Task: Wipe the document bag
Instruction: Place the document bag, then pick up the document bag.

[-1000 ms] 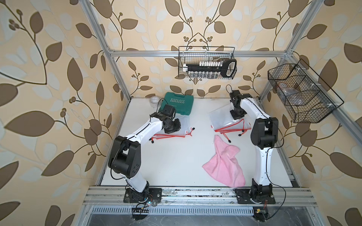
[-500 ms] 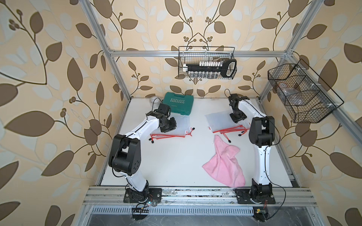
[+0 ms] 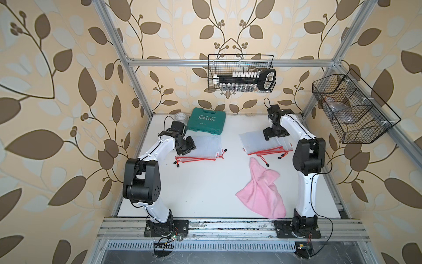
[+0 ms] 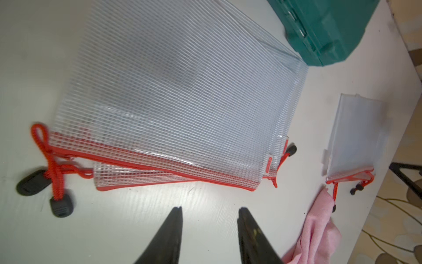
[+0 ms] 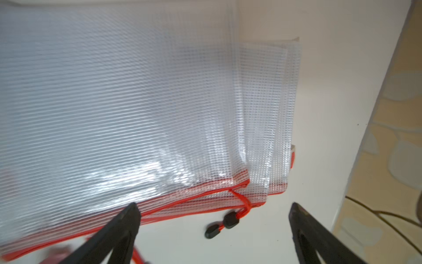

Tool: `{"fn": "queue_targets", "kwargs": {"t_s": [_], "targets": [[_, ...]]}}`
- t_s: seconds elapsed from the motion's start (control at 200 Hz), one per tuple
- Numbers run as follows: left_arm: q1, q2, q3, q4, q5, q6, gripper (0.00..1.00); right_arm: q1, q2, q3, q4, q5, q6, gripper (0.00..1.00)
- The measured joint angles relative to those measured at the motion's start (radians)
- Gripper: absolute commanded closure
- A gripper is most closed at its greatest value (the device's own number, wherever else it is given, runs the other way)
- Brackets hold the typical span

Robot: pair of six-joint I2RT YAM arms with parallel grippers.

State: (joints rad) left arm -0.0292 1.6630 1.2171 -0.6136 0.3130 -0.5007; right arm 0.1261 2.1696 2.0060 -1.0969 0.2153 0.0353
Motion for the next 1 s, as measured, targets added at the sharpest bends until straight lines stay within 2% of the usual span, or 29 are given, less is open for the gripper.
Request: {"fn": "queue_targets", "kwargs": {"t_s": [0.09, 0.135, 0.19, 0.23, 0.26, 0.28, 0.315, 0.36, 0.405, 0.59, 0.8, 1.0], "targets": [[0.066, 0.0, -0.009, -0.01, 0.001, -0.009, 0.5, 0.074, -0.071, -0.026, 0.029, -0.109, 0.047, 0.02], [0.097, 0.0, -0.017, -0.009, 0.002, -0.016, 0.5, 0.122, -0.09, -0.035, 0.055, -0.181, 0.068, 0.09], [0.131, 0.0, -0.029, -0.006, 0.001, -0.028, 0.51, 0.179, -0.096, -0.043, 0.095, -0.277, 0.111, 0.29], [0.15, 0.0, -0.037, -0.006, 0.001, -0.034, 0.51, 0.22, -0.089, -0.045, 0.132, -0.354, 0.134, 0.51], [0.164, 0.001, -0.041, -0.004, 0.001, -0.039, 0.51, 0.244, -0.08, -0.045, 0.156, -0.406, 0.156, 0.72], [0.17, 0.002, -0.043, -0.004, 0.001, -0.04, 0.52, 0.261, -0.071, -0.044, 0.176, -0.443, 0.172, 0.81], [0.18, 0.007, -0.043, -0.003, 0.001, -0.043, 0.51, 0.285, -0.052, -0.039, 0.203, -0.496, 0.198, 0.91], [0.188, 0.014, -0.042, 0.006, 0.002, -0.046, 0.52, 0.309, -0.016, -0.011, 0.226, -0.56, 0.229, 0.97], [0.193, 0.03, -0.037, 0.011, 0.002, -0.048, 0.52, 0.332, 0.038, 0.038, 0.24, -0.612, 0.251, 1.0], [0.195, 0.097, -0.017, 0.04, 0.001, -0.051, 0.51, 0.396, 0.246, 0.223, 0.267, -0.705, 0.303, 1.0], [0.195, 0.115, -0.005, 0.06, -0.002, -0.05, 0.51, 0.402, 0.365, 0.228, 0.269, -0.76, 0.328, 1.0], [0.201, 0.149, 0.017, 0.077, -0.004, -0.049, 0.5, 0.394, 0.393, 0.201, 0.261, -0.755, 0.333, 1.0]]}}
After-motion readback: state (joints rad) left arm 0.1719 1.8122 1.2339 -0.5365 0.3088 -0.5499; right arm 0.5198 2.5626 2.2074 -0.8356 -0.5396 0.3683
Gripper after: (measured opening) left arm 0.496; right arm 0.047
